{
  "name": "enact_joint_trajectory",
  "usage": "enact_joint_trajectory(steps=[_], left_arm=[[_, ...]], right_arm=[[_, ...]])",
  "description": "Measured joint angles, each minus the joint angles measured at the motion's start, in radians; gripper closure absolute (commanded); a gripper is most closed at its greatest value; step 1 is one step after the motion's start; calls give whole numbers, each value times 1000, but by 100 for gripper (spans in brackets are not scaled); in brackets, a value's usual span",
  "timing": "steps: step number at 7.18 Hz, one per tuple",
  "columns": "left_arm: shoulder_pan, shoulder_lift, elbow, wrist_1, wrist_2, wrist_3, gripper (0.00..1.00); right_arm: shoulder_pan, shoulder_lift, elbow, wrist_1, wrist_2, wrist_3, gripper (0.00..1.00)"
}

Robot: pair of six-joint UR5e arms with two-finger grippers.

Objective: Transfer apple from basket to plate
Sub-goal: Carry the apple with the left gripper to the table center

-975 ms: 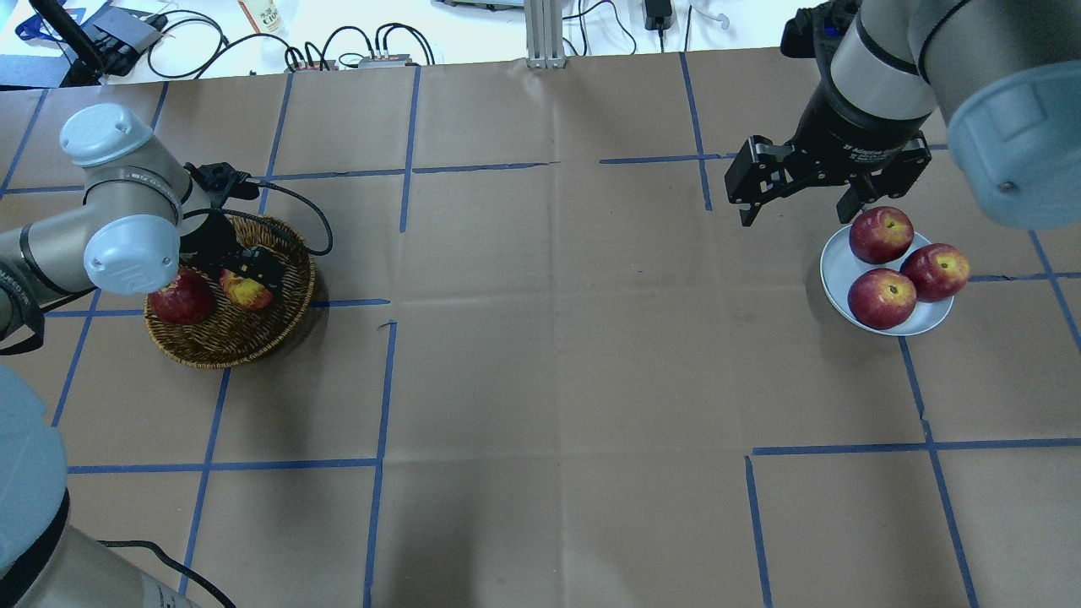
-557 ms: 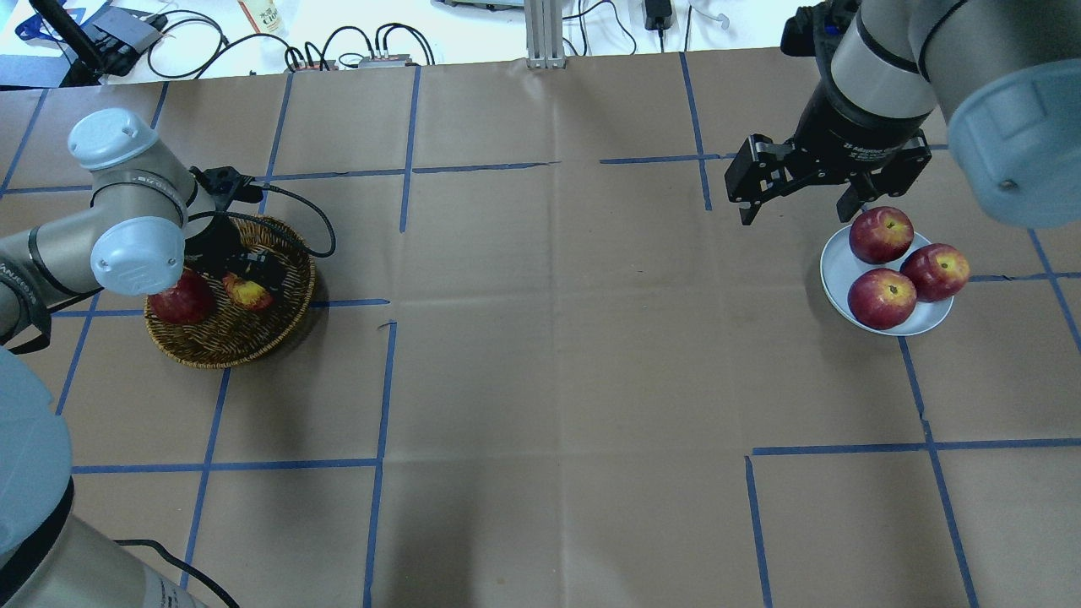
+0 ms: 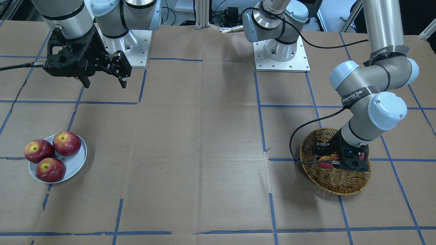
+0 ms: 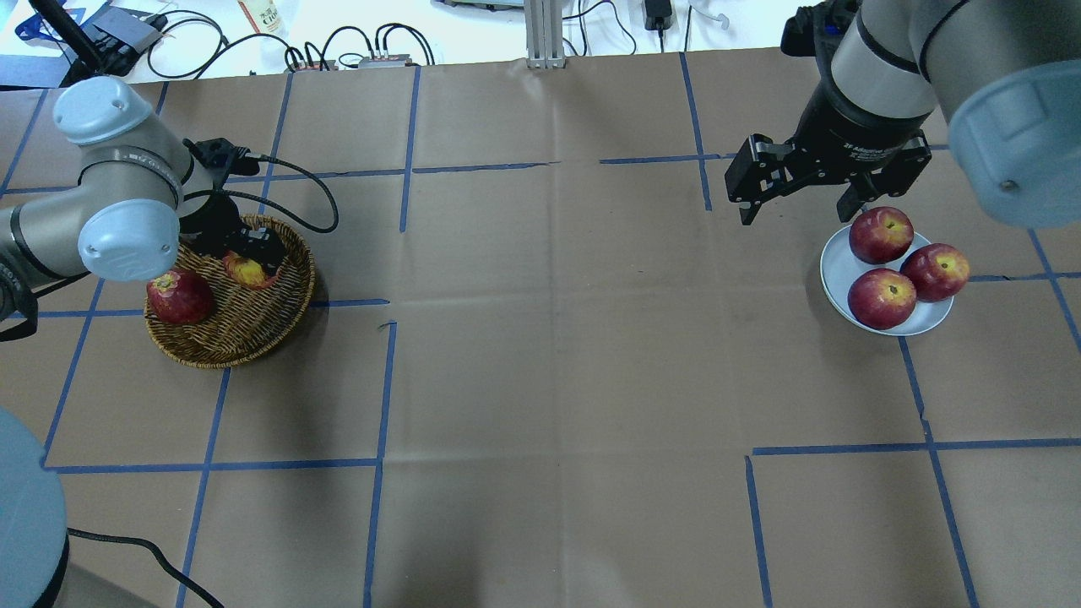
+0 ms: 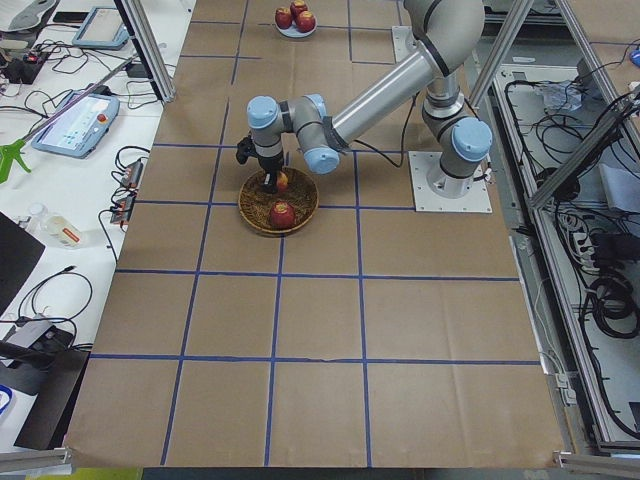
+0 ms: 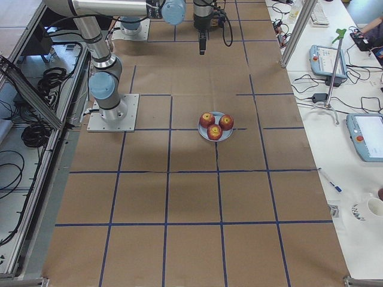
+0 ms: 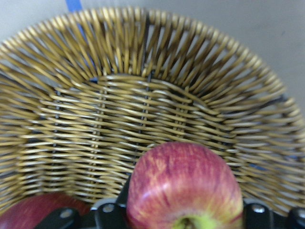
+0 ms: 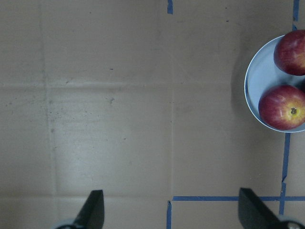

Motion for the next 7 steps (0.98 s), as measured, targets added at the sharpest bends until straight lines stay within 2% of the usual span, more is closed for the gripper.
enact_joint_trajectory(steps=[2, 3, 5, 7], left_arm=[[-221, 25, 9, -11, 4, -312, 62], [-335, -5, 43, -5, 5, -467, 62], [-517, -135, 178, -10, 8, -640, 62], [-622, -229, 256, -8, 9, -724, 62]], right_arm=[[0, 0, 0, 0, 0, 0, 0], [0, 0, 0, 0, 1, 0, 0], [0, 0, 1, 0, 0, 0, 0], [0, 1, 3, 0, -1, 0, 0]])
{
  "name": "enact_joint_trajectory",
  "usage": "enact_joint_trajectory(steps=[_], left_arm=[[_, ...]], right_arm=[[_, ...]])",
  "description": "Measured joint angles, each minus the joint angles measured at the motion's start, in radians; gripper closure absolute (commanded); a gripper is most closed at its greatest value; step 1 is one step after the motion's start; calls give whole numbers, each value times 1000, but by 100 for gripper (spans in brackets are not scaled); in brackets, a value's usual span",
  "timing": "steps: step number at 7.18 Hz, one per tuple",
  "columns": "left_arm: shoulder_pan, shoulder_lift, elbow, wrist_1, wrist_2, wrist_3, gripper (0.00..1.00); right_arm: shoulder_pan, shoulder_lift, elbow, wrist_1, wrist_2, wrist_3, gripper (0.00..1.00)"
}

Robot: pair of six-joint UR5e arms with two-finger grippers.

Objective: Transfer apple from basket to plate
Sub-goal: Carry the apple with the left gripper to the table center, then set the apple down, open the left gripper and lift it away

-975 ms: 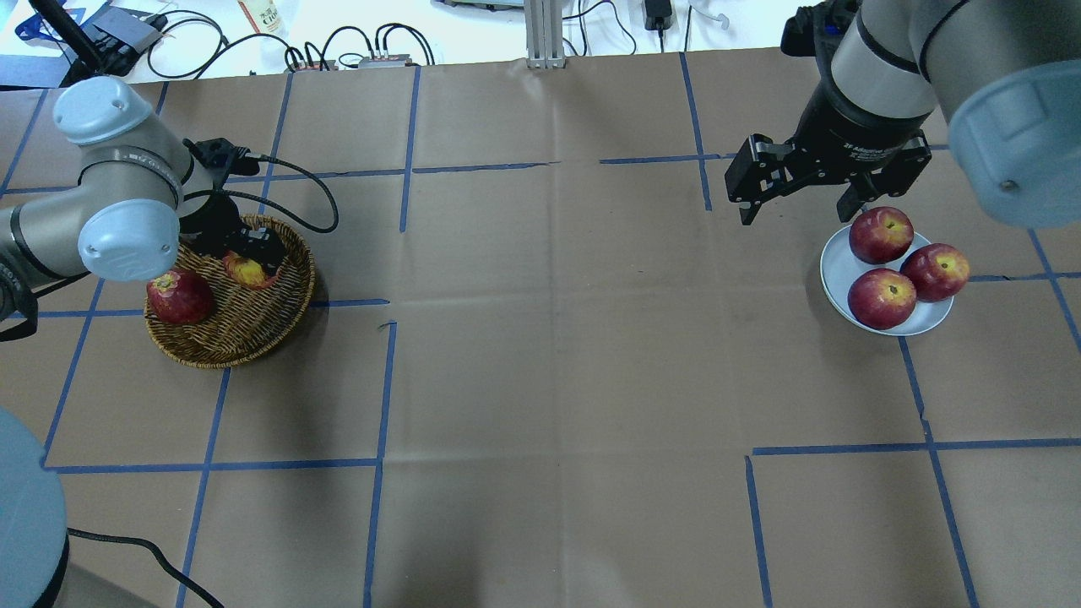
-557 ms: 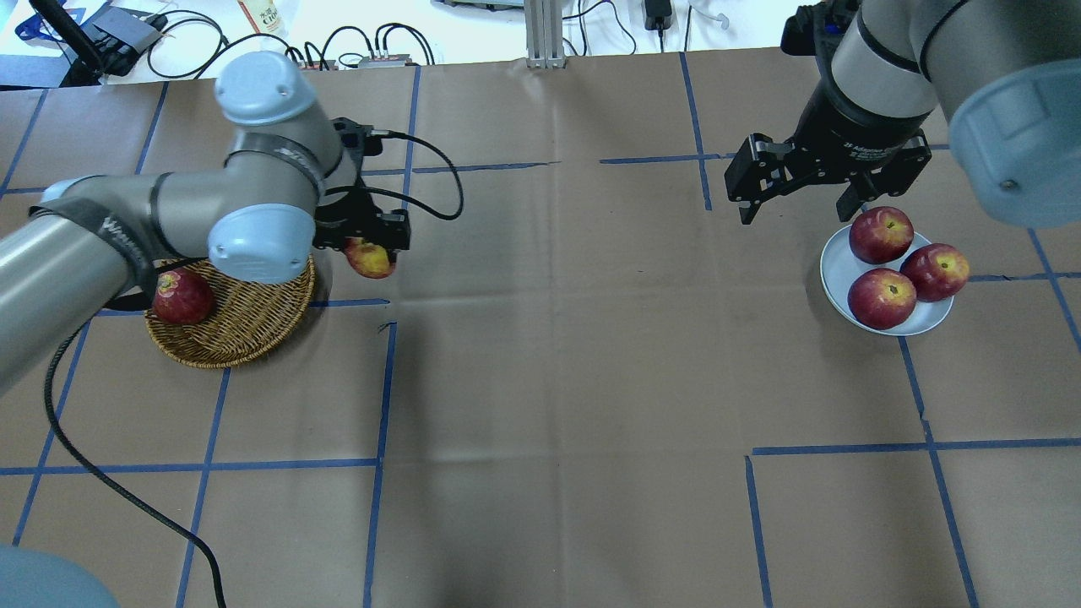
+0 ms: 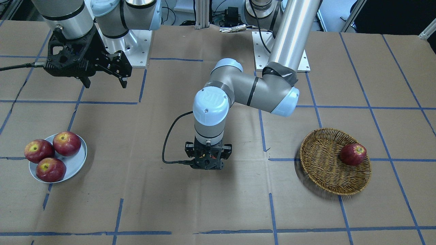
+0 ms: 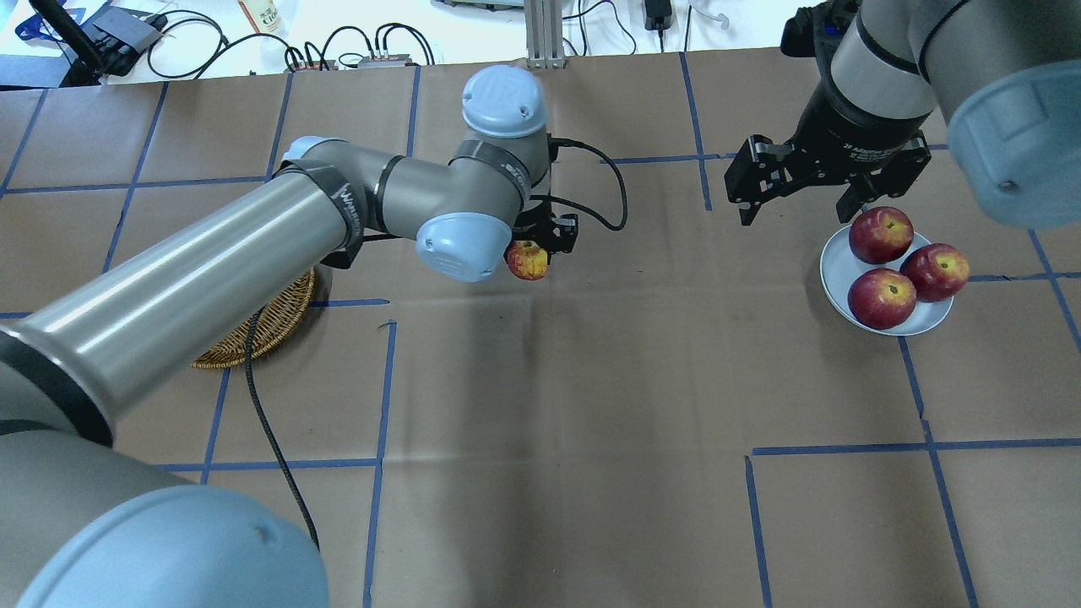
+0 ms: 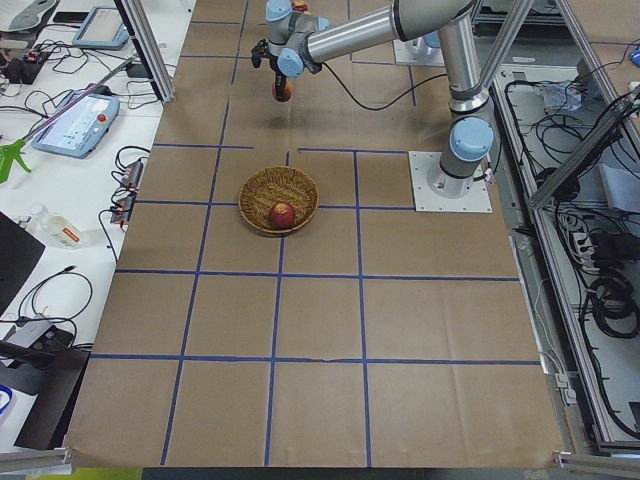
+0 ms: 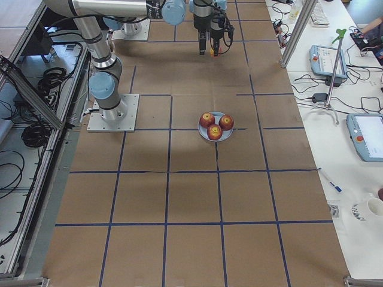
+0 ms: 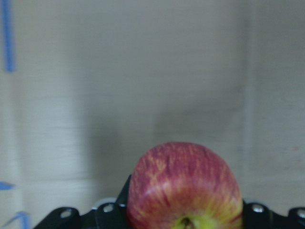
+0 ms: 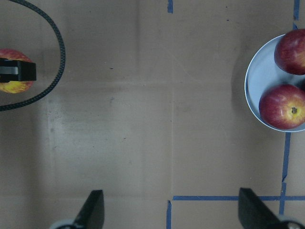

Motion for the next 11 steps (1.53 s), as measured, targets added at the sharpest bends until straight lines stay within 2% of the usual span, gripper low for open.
enact_joint_trajectory(steps=[2, 4, 5, 6, 7, 11], left_arm=[[-22, -27, -2, 4, -4, -15, 61], [-25, -29, -11, 5, -9, -14, 49], [-25, -34, -12, 5, -9, -14, 48], [-25, -39, -12, 5, -9, -14, 30], [-25, -40, -12, 5, -8, -14, 2], [-34, -25, -12, -20, -7, -17, 1]], right_arm=[[-1, 1, 2, 1, -1, -1, 0], [-1, 0, 2, 1, 0, -1, 0], [-1, 0, 3, 1, 0, -1, 0], [-1, 0, 3, 1, 0, -1, 0], [-1, 0, 3, 1, 0, -1, 0], [-1, 0, 4, 1, -1, -1, 0]])
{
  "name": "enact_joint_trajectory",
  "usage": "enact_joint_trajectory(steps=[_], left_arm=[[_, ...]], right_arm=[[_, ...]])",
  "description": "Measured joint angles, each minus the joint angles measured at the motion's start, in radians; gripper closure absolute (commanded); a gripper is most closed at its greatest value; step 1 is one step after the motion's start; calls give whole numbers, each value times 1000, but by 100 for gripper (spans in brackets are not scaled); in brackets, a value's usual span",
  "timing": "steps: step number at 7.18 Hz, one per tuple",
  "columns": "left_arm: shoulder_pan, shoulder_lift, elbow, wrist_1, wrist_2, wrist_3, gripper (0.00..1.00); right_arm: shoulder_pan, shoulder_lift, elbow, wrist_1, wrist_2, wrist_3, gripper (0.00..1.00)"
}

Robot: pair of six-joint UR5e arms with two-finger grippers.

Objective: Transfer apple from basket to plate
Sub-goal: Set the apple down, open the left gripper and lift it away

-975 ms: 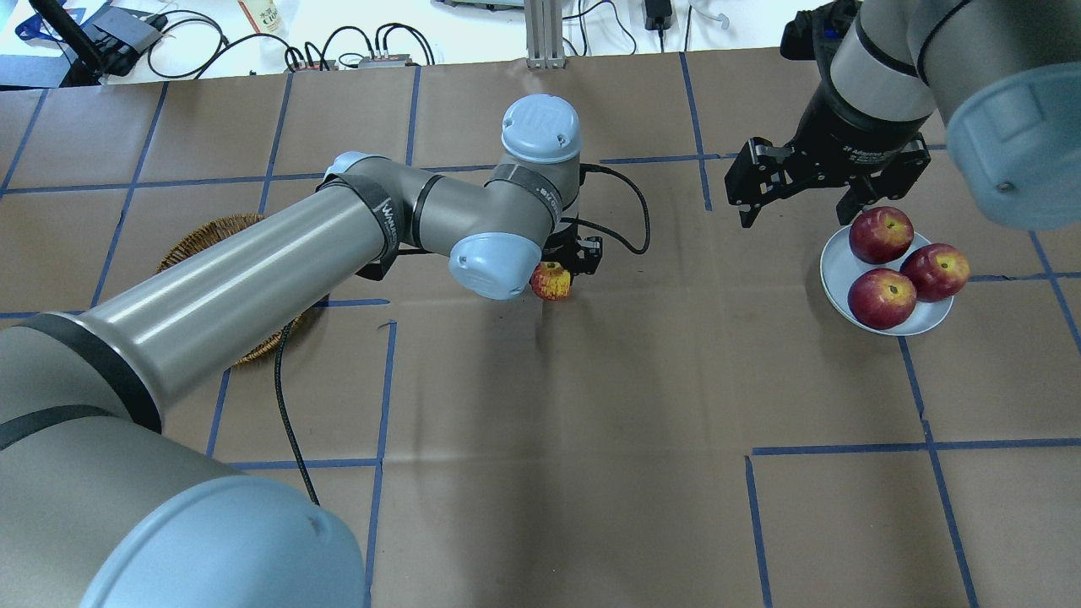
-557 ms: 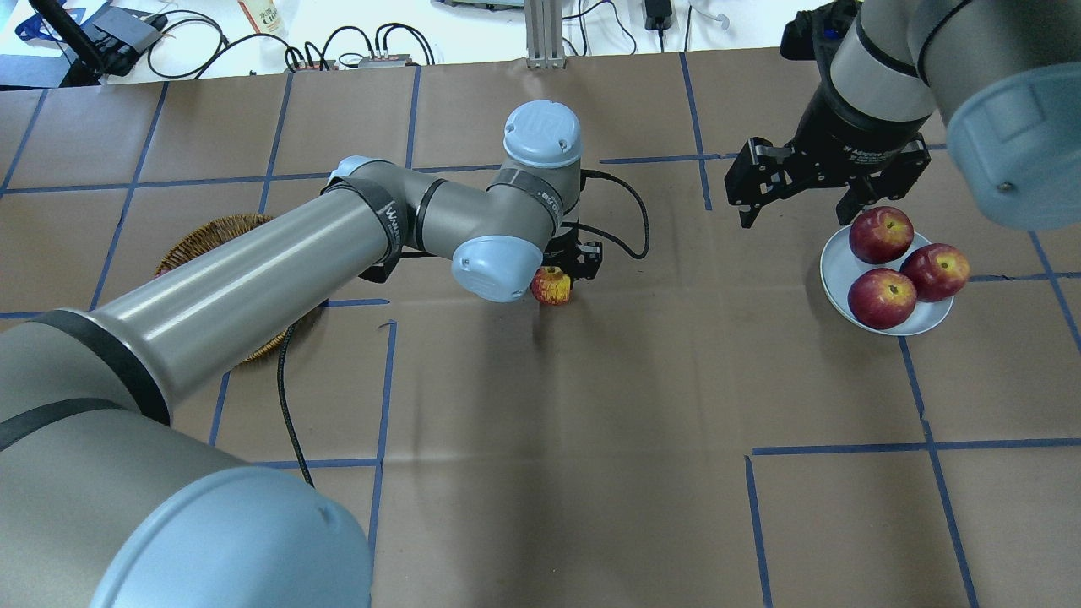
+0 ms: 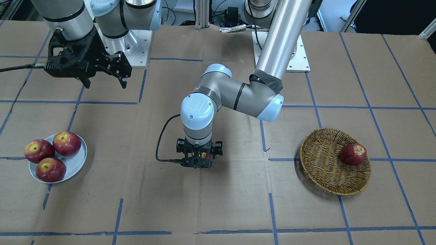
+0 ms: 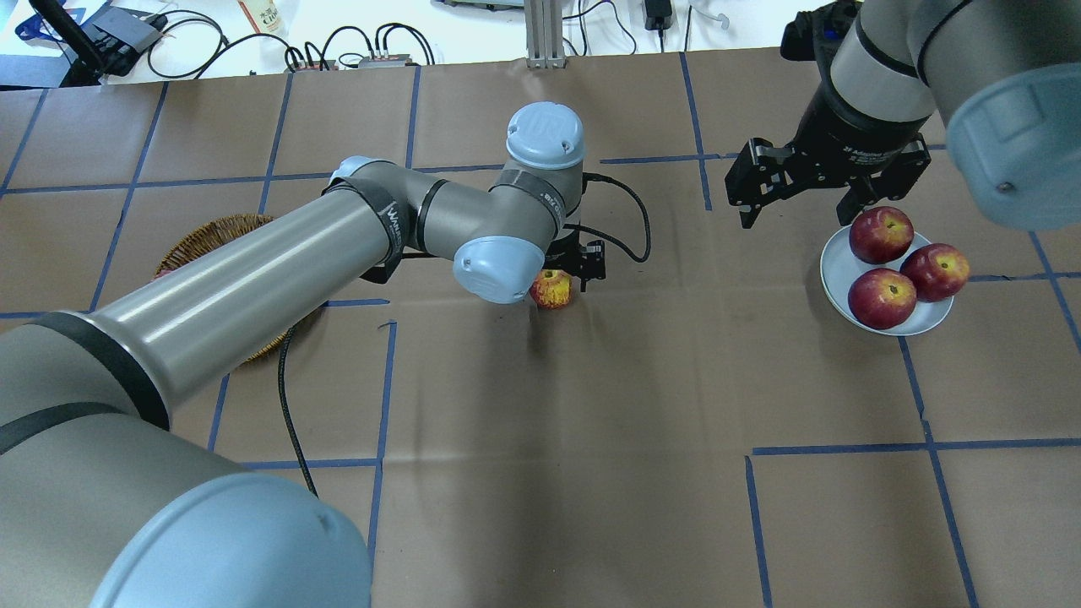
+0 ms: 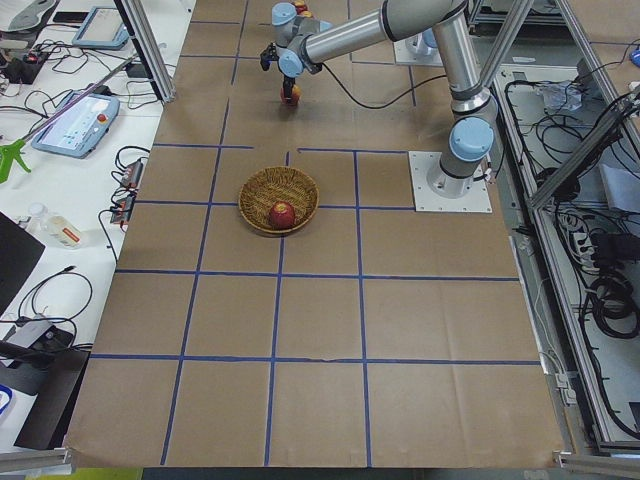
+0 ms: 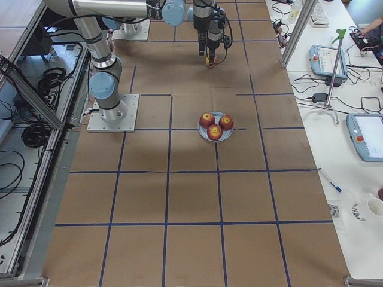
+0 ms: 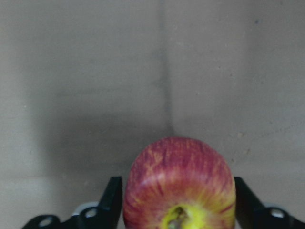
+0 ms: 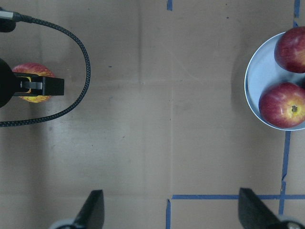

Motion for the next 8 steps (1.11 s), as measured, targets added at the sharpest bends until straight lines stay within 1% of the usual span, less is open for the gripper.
enact_joint_trajectory(steps=[4, 8], left_arm=[[-4, 123, 18, -101, -4, 0, 1], [38, 207, 61, -204, -3, 18, 1]], right_arm=[[0, 0, 2, 0, 2, 3, 0], [5, -4, 5, -1, -2, 19, 0]])
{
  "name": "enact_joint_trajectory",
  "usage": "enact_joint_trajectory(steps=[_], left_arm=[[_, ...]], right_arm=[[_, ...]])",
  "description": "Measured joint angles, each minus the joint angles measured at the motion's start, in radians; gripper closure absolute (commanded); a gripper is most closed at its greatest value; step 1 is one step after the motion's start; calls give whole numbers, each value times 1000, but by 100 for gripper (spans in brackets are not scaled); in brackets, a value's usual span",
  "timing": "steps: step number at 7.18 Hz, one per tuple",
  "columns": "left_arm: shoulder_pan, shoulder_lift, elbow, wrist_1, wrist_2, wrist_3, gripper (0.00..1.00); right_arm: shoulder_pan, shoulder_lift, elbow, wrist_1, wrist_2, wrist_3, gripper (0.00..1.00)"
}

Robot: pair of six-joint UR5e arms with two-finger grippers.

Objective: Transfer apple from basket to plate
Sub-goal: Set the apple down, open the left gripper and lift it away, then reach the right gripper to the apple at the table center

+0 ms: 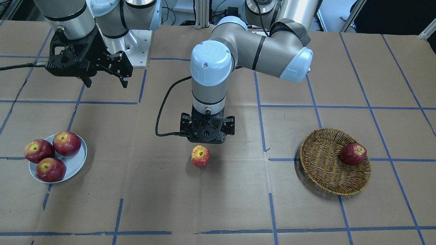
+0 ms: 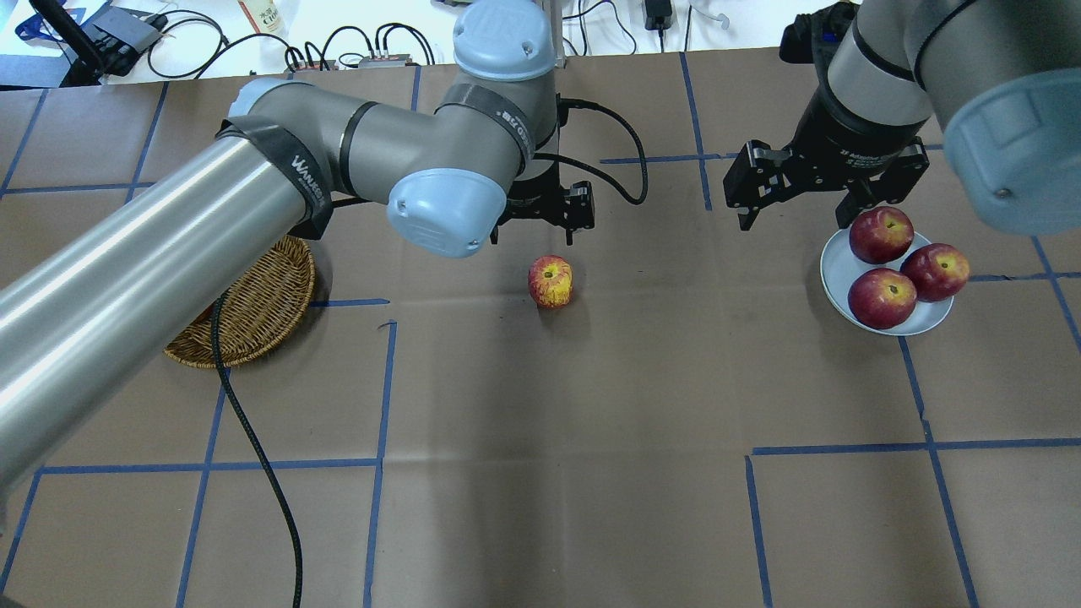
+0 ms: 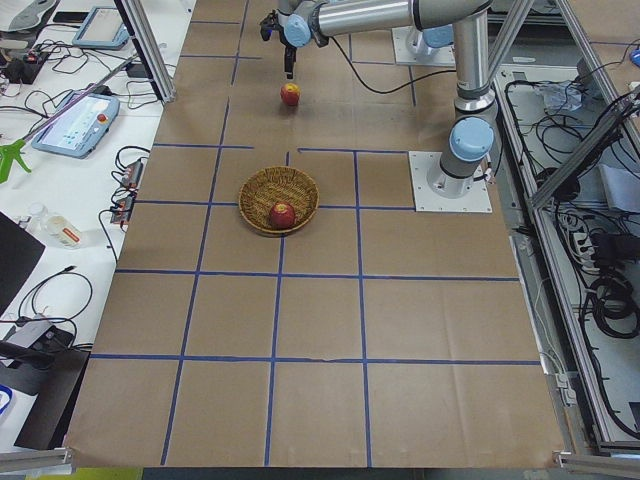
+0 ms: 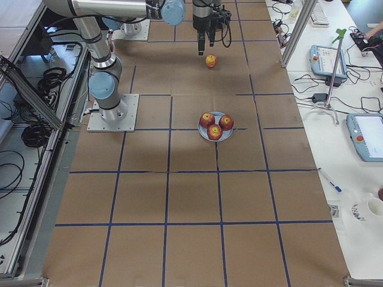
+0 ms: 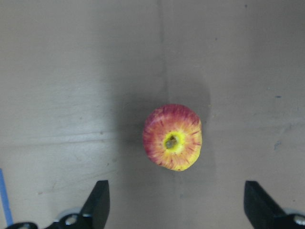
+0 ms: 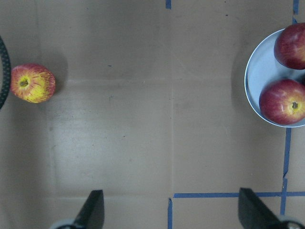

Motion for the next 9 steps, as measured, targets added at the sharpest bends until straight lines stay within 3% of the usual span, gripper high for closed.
enact_joint_trajectory(steps=[5, 9], left_arm=[[144, 313, -17, -385, 2, 168, 1], [176, 390, -74, -403, -1, 189, 1]], right_arm=[[-3, 11, -11, -1, 10, -11, 0], [27, 38, -6, -42, 16, 27, 0]])
